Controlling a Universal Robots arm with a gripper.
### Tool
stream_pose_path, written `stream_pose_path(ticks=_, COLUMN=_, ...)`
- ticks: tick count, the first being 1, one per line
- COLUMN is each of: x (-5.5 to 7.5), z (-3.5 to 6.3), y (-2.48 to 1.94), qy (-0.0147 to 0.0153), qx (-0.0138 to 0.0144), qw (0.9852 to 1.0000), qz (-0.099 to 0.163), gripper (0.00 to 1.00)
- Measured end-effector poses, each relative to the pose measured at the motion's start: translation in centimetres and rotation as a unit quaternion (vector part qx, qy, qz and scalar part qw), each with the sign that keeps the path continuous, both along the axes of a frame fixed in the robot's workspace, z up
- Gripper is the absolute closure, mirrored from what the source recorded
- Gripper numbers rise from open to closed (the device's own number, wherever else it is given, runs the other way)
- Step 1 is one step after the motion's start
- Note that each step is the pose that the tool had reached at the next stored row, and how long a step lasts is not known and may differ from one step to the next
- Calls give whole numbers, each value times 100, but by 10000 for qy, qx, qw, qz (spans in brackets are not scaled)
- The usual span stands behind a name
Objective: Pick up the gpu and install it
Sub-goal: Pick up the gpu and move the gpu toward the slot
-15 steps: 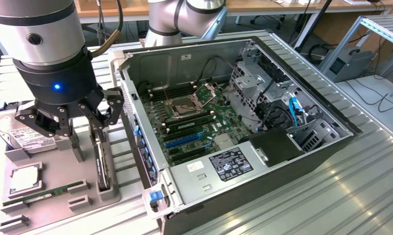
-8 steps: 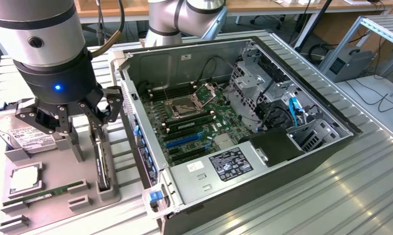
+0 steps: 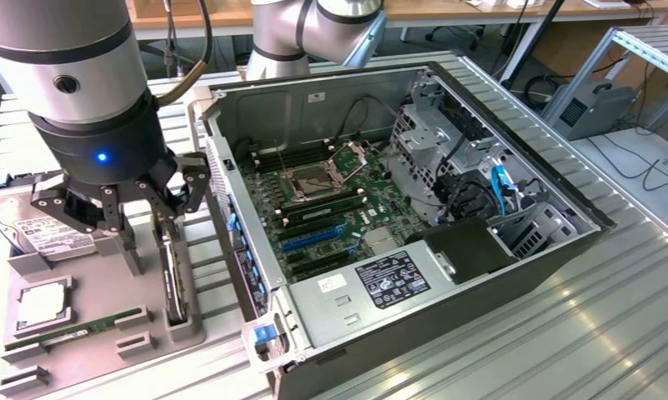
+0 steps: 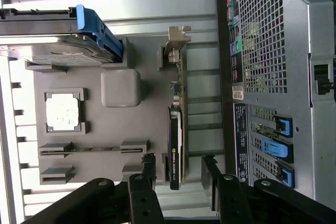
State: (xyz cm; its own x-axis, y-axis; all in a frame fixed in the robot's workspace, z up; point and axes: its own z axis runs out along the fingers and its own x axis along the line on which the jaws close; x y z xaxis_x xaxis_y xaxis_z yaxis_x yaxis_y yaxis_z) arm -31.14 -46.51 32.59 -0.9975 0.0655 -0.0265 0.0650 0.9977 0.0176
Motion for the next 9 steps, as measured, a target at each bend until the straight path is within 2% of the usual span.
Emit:
stream_pose_path(ticks=2, x=0, z=-4, y=0, qy=0, qx=0, qw=10000, qz=0, gripper=52)
stream_pose_path(ticks=4, x=0, z=-133, y=0, qy=0, qx=0, qw=10000, qz=0, gripper=52)
stream_pose_path(ticks=9, x=0, z=-161, y=0, qy=0, qx=0, qw=10000, qz=0, gripper=52)
